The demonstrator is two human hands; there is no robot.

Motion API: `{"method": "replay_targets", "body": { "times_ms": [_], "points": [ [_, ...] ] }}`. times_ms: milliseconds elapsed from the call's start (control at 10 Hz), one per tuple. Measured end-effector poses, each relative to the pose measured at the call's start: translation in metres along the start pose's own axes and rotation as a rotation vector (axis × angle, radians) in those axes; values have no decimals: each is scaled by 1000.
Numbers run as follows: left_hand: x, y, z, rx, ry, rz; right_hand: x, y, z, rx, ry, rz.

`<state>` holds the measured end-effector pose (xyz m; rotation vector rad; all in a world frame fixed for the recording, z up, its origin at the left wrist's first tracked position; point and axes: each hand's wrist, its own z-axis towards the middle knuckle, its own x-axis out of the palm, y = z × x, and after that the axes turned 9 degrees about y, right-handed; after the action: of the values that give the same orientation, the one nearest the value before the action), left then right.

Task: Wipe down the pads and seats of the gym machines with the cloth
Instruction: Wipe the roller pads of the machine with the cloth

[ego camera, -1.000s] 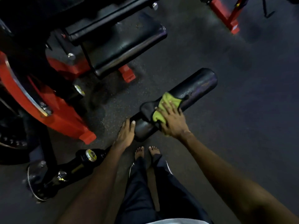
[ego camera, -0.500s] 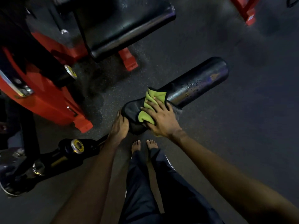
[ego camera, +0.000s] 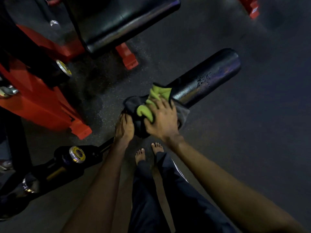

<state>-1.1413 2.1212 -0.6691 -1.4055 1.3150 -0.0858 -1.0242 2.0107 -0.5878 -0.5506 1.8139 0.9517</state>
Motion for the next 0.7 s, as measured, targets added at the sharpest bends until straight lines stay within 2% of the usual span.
{"method": "replay_targets", "body": {
  "times_ms": [100, 200, 300, 400, 500, 600, 700],
  "points": [
    [-4, -2, 2, -77, 80, 1, 7, 4, -12, -131, 51, -23],
    [-16, -19, -10, -214, 138, -41, -9, -32, 6, 12, 2, -101],
    [-18, -22, -12, -112, 82, 41, -23, -50, 19, 191, -93, -61],
    [-14, -13, -11, -14, 147, -36, -11, -32, 11, 195, -130, -23],
    [-11, -2, -8, 5, 195, -81, 13, -2, -13, 121, -98, 2],
    [-15, -6, -13, -23, 179, -136, 30, 6, -40, 65, -27, 0],
    [-15, -9, -22, 120, 150, -57, 19, -14, -32, 86, -56, -2]
  ]
}}
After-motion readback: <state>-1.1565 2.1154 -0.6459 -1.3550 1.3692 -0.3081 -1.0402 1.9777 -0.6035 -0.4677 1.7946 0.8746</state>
